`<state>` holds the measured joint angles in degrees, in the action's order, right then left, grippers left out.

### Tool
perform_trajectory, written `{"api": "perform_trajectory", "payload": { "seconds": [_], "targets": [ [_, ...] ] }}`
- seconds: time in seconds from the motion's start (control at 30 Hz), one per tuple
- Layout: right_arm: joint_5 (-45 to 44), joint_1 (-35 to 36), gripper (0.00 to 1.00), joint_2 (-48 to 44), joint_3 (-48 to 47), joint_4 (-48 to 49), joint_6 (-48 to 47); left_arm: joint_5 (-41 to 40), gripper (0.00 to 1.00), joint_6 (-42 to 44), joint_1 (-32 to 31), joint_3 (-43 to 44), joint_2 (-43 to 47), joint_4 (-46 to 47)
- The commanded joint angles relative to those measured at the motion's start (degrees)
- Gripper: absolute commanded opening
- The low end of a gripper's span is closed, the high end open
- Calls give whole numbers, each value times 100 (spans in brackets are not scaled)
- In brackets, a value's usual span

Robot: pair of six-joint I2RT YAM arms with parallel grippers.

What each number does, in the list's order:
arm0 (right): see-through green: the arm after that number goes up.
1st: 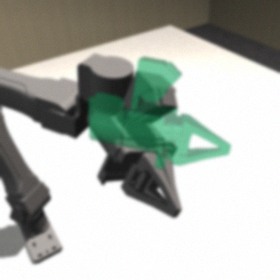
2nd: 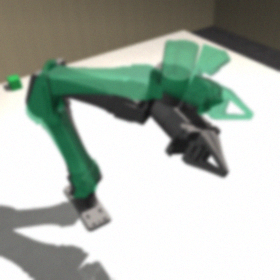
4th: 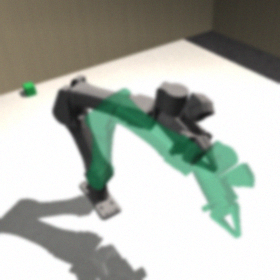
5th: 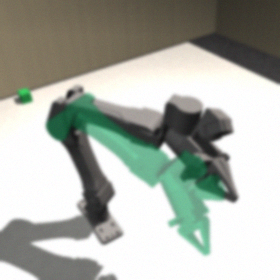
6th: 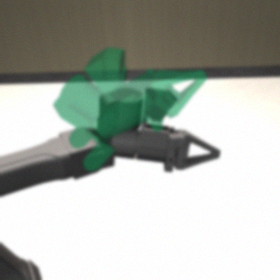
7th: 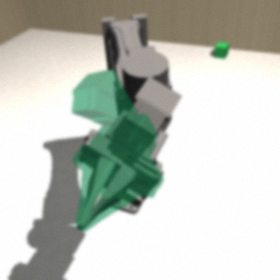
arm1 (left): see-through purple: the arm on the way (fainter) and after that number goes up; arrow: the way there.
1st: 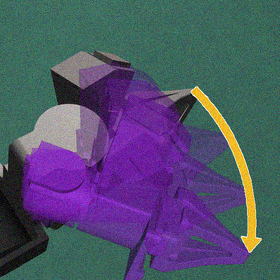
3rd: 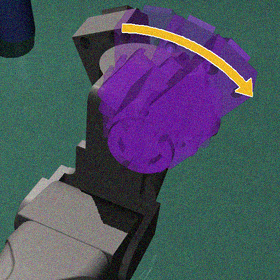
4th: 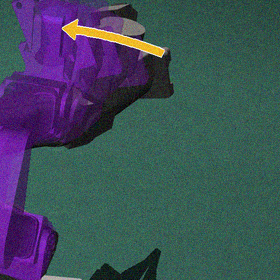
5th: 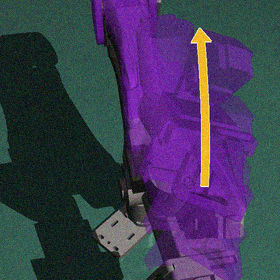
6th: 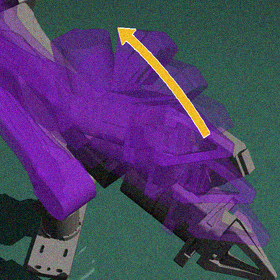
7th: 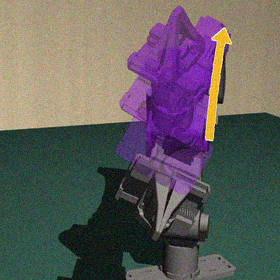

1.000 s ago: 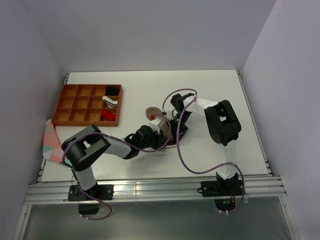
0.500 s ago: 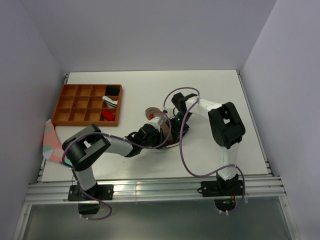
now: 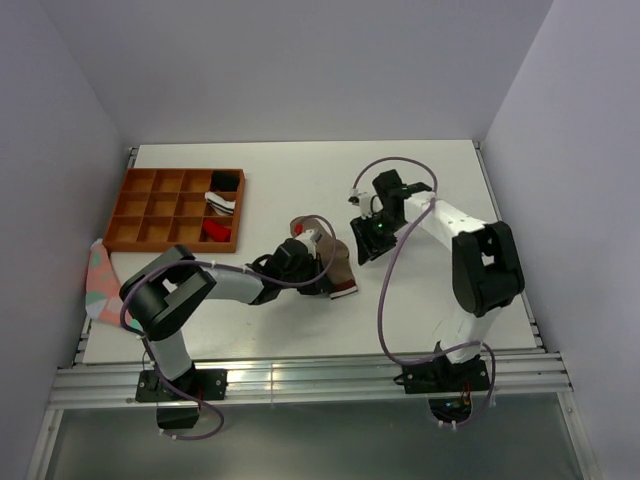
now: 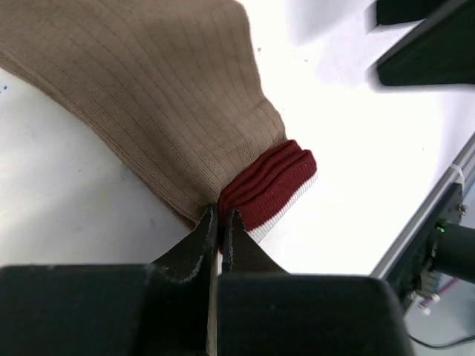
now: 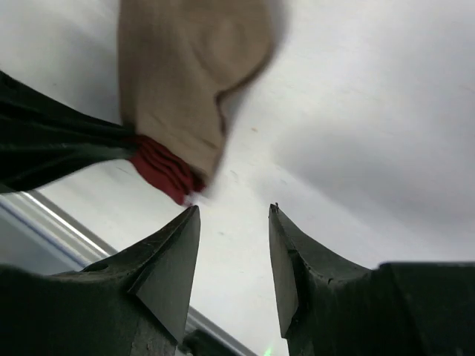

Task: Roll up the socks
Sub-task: Roll the sock at the center of the board.

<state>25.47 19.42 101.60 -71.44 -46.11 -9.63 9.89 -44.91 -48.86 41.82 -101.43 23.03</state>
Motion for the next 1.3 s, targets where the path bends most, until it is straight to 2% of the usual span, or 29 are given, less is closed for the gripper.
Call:
{"api": "perform_trajectory", "payload": {
  "seconds": [0.0,0.17,0.23,0.47,0.57,0.6,0.73,1.0,1.27],
  "targets": [
    [19,-193,49,-692,340,356,-257,372,0,140,175,-17,-140,-1563],
    [98,-193,46,-1247,806,682,-977,908,0,394,499,379,-211,-2397],
    [247,-193,40,-1458,955,708,-1207,1224,0,569,605,580,-263,-2644],
    [134,96,43,-2311,1755,1050,-2261,1761,0,975,773,1143,-641,-3462],
    [-357,605,44,-2820,2282,1524,-2447,1911,0,1089,782,1302,-808,-3700],
    [-550,981,44,-3091,2579,1674,-2491,1920,0,1107,790,1328,-843,-3752],
    [-1097,1871,51,-3664,3188,2455,-2693,1929,0,1194,790,1399,-949,-3928],
    [-1430,2610,53,-3552,3347,2668,-3150,2236,0,1195,790,1337,-1072,-3884],
    [-1950,3532,52,-3147,3663,2984,-3291,2201,0,1282,790,1460,-1142,-4122]
  ]
}}
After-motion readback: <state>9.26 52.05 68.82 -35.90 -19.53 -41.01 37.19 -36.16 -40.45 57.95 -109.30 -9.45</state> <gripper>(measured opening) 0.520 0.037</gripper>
